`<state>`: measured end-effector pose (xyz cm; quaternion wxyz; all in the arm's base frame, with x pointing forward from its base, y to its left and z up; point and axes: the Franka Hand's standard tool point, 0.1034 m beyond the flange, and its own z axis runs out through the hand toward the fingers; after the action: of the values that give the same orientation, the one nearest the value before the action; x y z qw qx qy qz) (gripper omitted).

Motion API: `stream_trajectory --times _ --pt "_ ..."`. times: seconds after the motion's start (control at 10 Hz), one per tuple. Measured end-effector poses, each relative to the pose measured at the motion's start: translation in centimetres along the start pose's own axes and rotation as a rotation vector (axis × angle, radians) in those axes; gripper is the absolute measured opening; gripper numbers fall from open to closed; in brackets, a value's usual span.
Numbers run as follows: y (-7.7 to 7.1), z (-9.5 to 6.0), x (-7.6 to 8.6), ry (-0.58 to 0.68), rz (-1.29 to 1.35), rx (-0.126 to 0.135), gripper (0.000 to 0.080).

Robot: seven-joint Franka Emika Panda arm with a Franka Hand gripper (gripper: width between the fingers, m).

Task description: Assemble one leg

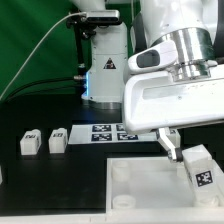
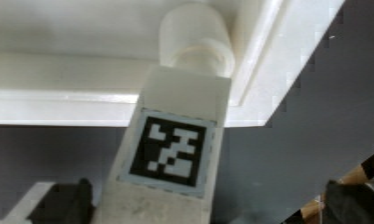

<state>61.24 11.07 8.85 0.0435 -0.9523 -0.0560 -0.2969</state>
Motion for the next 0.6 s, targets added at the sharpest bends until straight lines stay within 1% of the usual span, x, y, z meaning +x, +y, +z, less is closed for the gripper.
stream_trajectory --times 0.1,0.2,0.3,0.4,0.6 --pt "-0.1 0.1 -0.3 -0.024 0.000 0.002 0.0649" --pt "-0.1 0.0 -0.2 -0.066 0.000 0.007 0.0649" --pt "0.2 -0.8 0.9 -0.070 0.001 0.005 0.0649" --pt "0.7 -1.0 1.1 -0.109 0.000 0.006 0.0649" --pt "1.2 -0.8 1.0 -0.341 0.011 0.029 0.0649"
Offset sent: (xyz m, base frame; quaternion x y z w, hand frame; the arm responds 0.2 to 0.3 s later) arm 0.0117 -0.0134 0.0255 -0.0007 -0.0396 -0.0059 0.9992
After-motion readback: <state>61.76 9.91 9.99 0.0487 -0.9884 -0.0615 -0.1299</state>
